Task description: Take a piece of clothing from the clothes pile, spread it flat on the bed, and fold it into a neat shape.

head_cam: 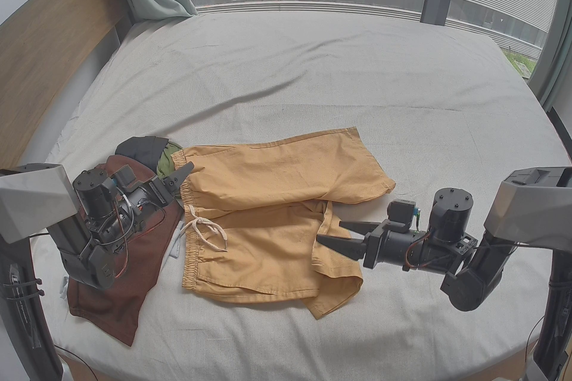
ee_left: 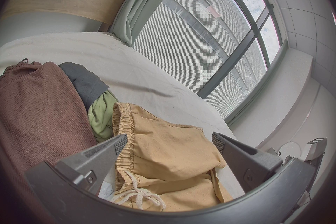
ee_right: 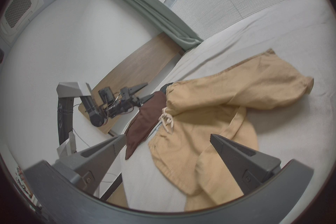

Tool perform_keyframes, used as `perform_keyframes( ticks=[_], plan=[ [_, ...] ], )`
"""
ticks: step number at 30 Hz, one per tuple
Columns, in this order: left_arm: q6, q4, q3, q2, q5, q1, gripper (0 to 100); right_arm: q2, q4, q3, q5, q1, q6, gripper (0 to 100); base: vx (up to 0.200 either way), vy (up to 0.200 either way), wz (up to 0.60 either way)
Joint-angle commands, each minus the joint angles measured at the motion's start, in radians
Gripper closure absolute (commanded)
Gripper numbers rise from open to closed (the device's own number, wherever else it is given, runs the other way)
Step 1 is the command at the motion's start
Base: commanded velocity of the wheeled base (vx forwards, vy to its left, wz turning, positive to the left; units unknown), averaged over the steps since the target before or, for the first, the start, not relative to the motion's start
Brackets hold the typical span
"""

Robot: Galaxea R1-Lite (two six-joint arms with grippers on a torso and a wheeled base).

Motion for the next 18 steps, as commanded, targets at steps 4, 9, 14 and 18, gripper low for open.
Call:
perform_keyframes(
  ticks=[4,9,14,18],
  plan=[
    [0.002,-0.001,0.005,-0.018,0.000,-0.008,0,0.000,-0.004,0.118,-0.002,0.101,0.002,0,0.000,0.000,0.00],
    [0.002,0.001,0.005,-0.011,0.000,-0.011,0,0.029,-0.018,0.144,-0.068,0.124,0.013,0,0.000,0.000,0.00],
    [0.003,-0.001,0.004,-0.006,0.000,-0.012,0,0.080,-0.077,0.188,-0.088,0.134,0.105,0,0.000,0.000,0.00],
    [0.002,0.001,0.004,-0.006,0.000,-0.011,0,0.091,-0.075,0.188,-0.122,0.147,0.217,0,0.000,0.000,0.00]
  ],
)
